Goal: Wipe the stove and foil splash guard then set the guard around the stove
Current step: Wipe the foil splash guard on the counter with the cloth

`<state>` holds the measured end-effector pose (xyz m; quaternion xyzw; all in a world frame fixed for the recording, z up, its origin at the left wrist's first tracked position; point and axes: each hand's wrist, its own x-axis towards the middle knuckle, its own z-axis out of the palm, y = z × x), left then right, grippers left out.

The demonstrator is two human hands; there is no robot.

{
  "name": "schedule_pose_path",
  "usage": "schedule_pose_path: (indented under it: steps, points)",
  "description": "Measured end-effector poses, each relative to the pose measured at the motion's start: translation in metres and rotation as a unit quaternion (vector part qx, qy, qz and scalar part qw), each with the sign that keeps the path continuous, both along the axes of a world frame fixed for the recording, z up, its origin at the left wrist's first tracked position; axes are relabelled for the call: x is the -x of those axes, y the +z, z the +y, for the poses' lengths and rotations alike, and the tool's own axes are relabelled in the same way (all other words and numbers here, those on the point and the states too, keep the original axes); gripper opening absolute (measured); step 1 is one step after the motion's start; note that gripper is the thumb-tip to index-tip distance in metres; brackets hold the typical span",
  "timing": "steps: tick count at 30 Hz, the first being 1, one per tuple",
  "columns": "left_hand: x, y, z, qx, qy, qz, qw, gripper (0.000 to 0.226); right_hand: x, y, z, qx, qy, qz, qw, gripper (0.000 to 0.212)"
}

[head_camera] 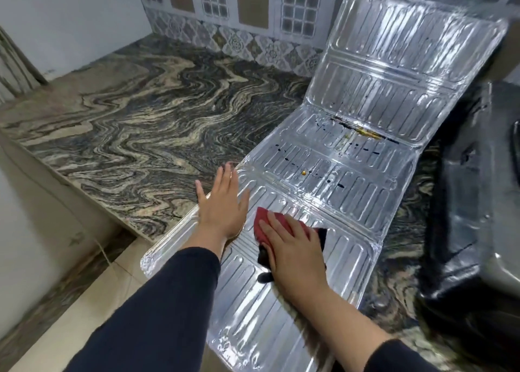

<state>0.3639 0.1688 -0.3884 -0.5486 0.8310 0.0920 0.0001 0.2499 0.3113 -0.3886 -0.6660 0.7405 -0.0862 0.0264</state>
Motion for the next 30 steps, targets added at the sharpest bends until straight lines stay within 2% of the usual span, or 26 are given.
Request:
schedule_pose_path:
  steps: [3,6,8,10,14,16,22,27,30]
  points:
    - [-0.012,-0.001,0.003,0.008,0.012,-0.007,1.000,0.066,0.009,-0.004,-0.008,0.015,0.068,0.002,0.998,0.055]
    - [-0.026,-0.001,0.004,0.013,0.019,-0.007,1.000,0.068,0.019,0.001,-0.024,0.019,0.153,0.018,0.988,0.042]
    - [-0.034,-0.003,0.003,0.016,0.013,0.000,1.000,0.069,0.031,0.005,-0.040,-0.005,0.197,0.026,0.980,0.044]
    - [-0.039,-0.004,0.002,0.016,0.008,0.001,1.000,0.070,0.050,0.011,-0.058,-0.028,0.176,0.014,0.984,0.049]
    - [-0.040,0.000,0.002,0.012,-0.001,-0.010,1.000,0.076,0.097,0.014,-0.089,-0.072,0.035,0.000,0.997,0.048]
    - [-0.041,0.000,0.001,0.007,-0.006,-0.008,1.000,0.074,0.105,0.013,-0.094,-0.083,0.003,0.005,0.997,0.050]
    - [-0.078,0.006,-0.017,0.000,-0.016,-0.054,0.998,0.065,0.055,0.010,-0.073,-0.073,-0.003,-0.016,0.997,0.053]
    - [-0.050,0.011,-0.030,-0.013,0.040,0.003,0.999,0.061,0.036,0.005,-0.064,-0.071,0.002,0.009,0.997,0.057]
    - [-0.027,0.001,-0.029,0.008,0.049,0.002,0.999,0.059,0.037,0.006,-0.066,-0.065,0.052,0.019,0.996,0.062]
